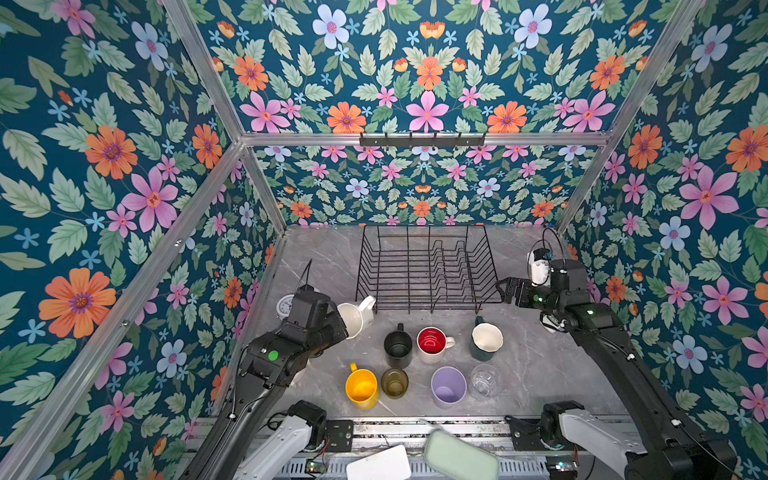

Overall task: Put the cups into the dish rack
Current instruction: 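Lift the white mug with the left gripper toward the right gripper, then grasp the white mug's handle with the right gripper while left holds it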

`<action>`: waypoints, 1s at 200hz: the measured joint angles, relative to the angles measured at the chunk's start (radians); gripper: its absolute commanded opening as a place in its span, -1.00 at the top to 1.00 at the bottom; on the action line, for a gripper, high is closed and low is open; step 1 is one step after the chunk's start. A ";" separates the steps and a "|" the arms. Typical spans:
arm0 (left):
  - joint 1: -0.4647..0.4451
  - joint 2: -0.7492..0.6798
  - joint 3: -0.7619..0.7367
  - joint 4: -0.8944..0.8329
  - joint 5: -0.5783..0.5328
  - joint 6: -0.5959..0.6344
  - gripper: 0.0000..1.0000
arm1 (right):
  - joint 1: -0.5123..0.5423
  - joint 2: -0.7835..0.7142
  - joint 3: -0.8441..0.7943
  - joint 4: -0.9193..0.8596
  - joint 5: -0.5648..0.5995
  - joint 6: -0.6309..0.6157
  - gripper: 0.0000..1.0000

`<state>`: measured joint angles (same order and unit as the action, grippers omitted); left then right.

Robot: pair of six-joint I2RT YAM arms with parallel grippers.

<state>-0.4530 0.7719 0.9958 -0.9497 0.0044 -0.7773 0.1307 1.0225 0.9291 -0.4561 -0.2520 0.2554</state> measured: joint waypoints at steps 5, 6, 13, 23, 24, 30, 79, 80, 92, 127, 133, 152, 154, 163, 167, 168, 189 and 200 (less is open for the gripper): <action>0.000 0.002 0.012 0.003 0.001 0.003 1.00 | 0.000 -0.001 0.000 0.004 -0.011 0.001 -0.97; 0.000 0.002 0.014 0.005 0.001 0.004 1.00 | 0.000 -0.002 0.000 0.005 -0.014 0.002 -0.97; 0.000 0.003 0.024 0.014 0.006 0.013 1.00 | 0.000 -0.005 0.000 0.012 -0.031 0.003 -0.97; 0.001 0.011 0.030 0.037 0.021 0.025 1.00 | 0.000 -0.010 -0.001 0.024 -0.056 0.008 -0.97; 0.001 0.011 0.030 0.040 0.024 0.024 1.00 | 0.000 -0.011 -0.001 0.026 -0.060 0.008 -0.97; 0.001 0.017 0.030 0.060 0.039 0.025 1.00 | 0.000 -0.017 -0.005 0.036 -0.077 0.013 -0.97; 0.001 0.095 -0.009 0.317 0.243 0.026 1.00 | -0.001 -0.074 -0.072 0.172 -0.301 0.070 -0.97; 0.001 0.098 -0.011 0.325 0.250 0.026 1.00 | -0.001 -0.075 -0.074 0.179 -0.310 0.074 -0.97; 0.001 0.119 -0.032 0.403 0.317 0.025 1.00 | 0.000 -0.086 -0.095 0.232 -0.380 0.095 -0.97; 0.002 0.192 -0.102 0.650 0.525 -0.017 1.00 | 0.000 -0.116 -0.155 0.388 -0.546 0.148 -0.97; 0.002 0.201 -0.115 0.690 0.556 -0.031 1.00 | 0.000 -0.120 -0.162 0.414 -0.566 0.160 -0.97; 0.002 0.225 -0.159 0.823 0.648 -0.083 1.00 | 0.000 -0.125 -0.179 0.493 -0.626 0.169 -0.97; 0.002 0.227 -0.164 0.838 0.657 -0.089 1.00 | 0.000 -0.125 -0.181 0.502 -0.634 0.173 -0.97; 0.002 0.241 -0.182 0.899 0.698 -0.116 1.00 | 0.003 -0.123 -0.185 0.539 -0.658 0.186 -0.97; 0.002 0.246 -0.187 0.921 0.711 -0.127 1.00 | 0.005 -0.122 -0.186 0.556 -0.668 0.186 -0.97; 0.002 0.248 -0.189 0.929 0.715 -0.131 1.00 | 0.006 -0.122 -0.186 0.559 -0.670 0.186 -0.97; 0.002 0.271 -0.220 1.030 0.773 -0.184 1.00 | 0.032 -0.119 -0.188 0.630 -0.707 0.186 -0.97; 0.002 0.281 -0.237 1.084 0.798 -0.214 1.00 | 0.056 -0.115 -0.188 0.658 -0.717 0.180 -0.97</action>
<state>-0.4515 1.0527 0.7586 0.1341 0.8028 -0.9913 0.1867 0.9073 0.7414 0.2016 -0.9688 0.4355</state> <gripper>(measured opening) 0.089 0.987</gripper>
